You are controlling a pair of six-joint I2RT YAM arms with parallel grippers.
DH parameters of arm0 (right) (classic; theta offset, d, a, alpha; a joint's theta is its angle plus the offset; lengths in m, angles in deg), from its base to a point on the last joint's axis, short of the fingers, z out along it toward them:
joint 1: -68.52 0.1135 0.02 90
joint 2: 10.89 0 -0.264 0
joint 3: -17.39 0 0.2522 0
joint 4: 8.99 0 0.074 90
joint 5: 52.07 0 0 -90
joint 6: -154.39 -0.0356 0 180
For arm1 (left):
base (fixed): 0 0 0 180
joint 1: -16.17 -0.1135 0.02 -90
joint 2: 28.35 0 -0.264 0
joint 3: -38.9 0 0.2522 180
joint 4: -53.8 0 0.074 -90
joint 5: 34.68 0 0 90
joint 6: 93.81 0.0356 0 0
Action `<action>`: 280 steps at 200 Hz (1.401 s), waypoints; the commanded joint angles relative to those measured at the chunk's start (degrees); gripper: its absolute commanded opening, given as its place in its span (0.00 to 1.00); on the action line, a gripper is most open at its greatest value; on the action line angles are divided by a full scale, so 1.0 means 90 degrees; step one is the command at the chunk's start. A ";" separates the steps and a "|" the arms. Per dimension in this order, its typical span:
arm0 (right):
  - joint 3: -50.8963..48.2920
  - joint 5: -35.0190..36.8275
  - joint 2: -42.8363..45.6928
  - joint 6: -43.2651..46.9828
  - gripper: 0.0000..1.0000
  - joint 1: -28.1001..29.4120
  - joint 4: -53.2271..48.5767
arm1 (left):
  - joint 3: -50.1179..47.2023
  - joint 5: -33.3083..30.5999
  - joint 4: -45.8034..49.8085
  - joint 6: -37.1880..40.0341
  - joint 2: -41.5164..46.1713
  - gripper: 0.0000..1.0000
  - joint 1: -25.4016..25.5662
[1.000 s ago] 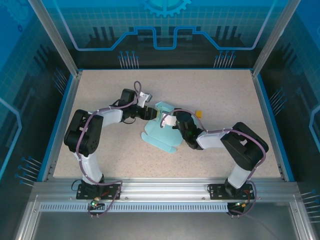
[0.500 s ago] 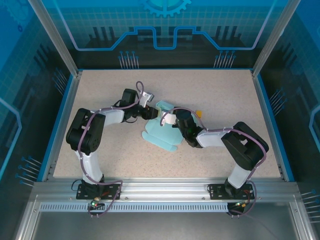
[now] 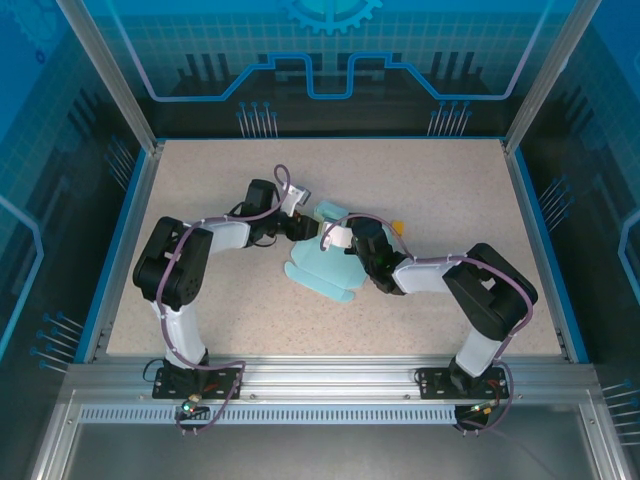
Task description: Fold the paper box
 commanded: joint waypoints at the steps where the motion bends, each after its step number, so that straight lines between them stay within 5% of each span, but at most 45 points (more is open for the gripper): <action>1: 0.0075 -0.0316 0.0007 -0.0135 0.00 0.0027 -0.0098 | -0.0037 0.0273 -0.0345 0.0036 0.0067 0.50 0.0125; 90: 0.0008 -0.0504 0.0104 -0.0179 0.00 0.0029 -0.0164 | 0.0009 -0.0102 -0.0212 0.0009 0.0076 0.43 0.0135; 200: 0.0052 -0.0783 0.0280 -0.0453 0.00 0.0020 -0.0654 | 0.0243 -0.1139 0.0024 -0.0116 -0.0053 0.49 0.0272; 280: 0.0035 -0.0790 0.0398 -0.0605 0.00 -0.0019 -0.0732 | -0.0050 -0.2510 -0.0033 -0.0153 0.0002 0.37 0.0367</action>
